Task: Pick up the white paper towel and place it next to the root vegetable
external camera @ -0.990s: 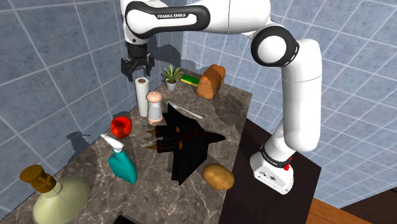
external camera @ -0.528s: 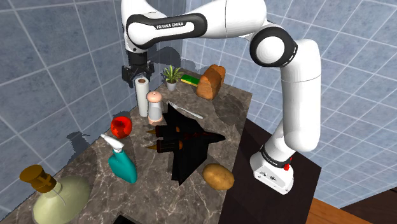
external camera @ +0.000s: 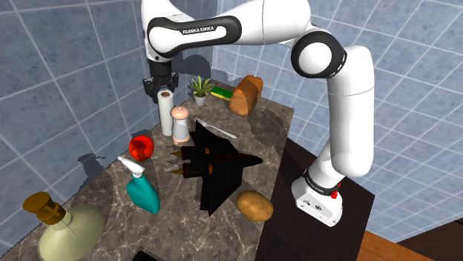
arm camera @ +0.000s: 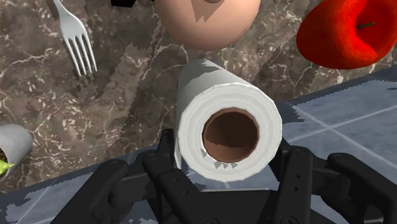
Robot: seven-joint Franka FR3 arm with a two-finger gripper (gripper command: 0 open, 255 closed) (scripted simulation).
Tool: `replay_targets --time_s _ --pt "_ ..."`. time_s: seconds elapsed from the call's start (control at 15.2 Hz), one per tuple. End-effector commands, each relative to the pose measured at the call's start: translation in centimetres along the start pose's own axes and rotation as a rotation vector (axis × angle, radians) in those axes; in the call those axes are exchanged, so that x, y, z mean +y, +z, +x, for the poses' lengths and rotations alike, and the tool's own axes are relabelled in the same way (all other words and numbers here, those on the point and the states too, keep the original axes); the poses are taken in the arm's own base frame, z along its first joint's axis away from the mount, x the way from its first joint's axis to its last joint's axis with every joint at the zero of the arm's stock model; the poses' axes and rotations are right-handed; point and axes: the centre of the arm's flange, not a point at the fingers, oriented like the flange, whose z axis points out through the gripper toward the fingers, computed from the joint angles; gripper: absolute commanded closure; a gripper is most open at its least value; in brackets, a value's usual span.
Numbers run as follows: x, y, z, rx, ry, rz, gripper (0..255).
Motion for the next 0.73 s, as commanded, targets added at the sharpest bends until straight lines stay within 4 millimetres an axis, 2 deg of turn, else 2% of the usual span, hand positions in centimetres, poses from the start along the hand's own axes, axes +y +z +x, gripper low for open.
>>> replay_targets --time_s 0.0,0.46,0.66 --pt "0.0 0.0 0.0 -0.001 0.0 0.0 255" --pt "0.0 0.0 0.0 -0.001 0.0 0.0 255" --pt "-0.1 -1.5 -0.1 -0.001 0.0 0.0 255"
